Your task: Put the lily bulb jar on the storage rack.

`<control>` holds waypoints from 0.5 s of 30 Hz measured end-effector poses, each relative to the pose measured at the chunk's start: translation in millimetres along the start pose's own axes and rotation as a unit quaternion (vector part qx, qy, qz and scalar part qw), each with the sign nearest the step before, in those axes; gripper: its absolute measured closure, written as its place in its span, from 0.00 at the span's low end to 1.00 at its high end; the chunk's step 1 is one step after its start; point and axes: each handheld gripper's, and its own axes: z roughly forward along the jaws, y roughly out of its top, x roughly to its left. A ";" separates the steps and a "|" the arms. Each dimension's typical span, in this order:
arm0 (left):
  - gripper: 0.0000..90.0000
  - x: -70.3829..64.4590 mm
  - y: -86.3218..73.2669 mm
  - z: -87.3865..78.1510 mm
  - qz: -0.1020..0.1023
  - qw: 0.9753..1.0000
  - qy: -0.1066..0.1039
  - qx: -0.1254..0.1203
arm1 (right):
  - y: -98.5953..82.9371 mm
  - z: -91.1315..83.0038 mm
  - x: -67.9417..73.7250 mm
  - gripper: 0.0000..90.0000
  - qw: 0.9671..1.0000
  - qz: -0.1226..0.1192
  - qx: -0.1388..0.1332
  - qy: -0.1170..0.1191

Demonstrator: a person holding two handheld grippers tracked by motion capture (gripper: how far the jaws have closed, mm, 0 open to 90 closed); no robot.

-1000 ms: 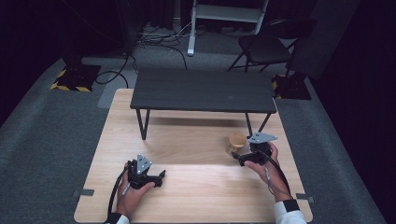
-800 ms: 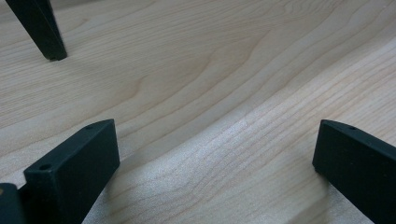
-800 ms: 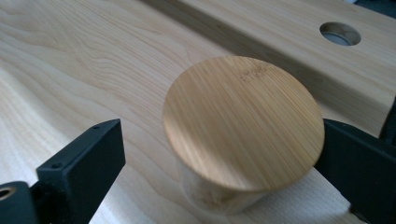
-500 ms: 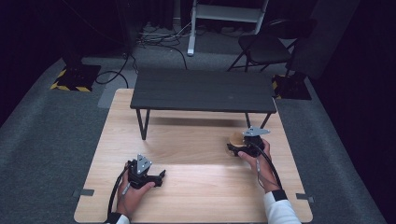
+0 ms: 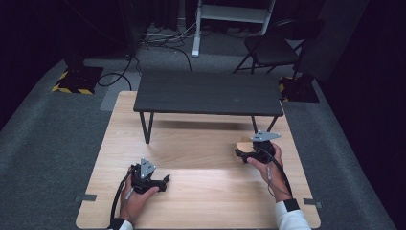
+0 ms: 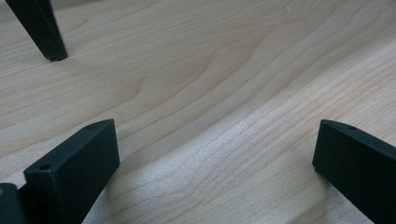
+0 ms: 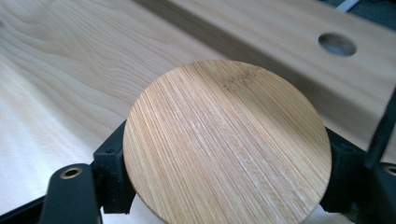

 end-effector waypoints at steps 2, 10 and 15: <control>0.01 0.0 0.0 0.0 0.000 1.000 0.000 0.000 | 8.7 -11.1 0.1 0.27 1.000 0.001 -0.002 0.009; 0.01 0.0 0.0 0.0 0.000 1.000 0.000 0.000 | 68.0 -54.4 5.5 0.27 0.999 -0.023 0.006 0.033; 0.01 -0.1 0.1 0.0 0.000 1.000 0.000 0.000 | 101.0 -69.5 5.2 0.27 0.998 -0.032 -0.002 0.046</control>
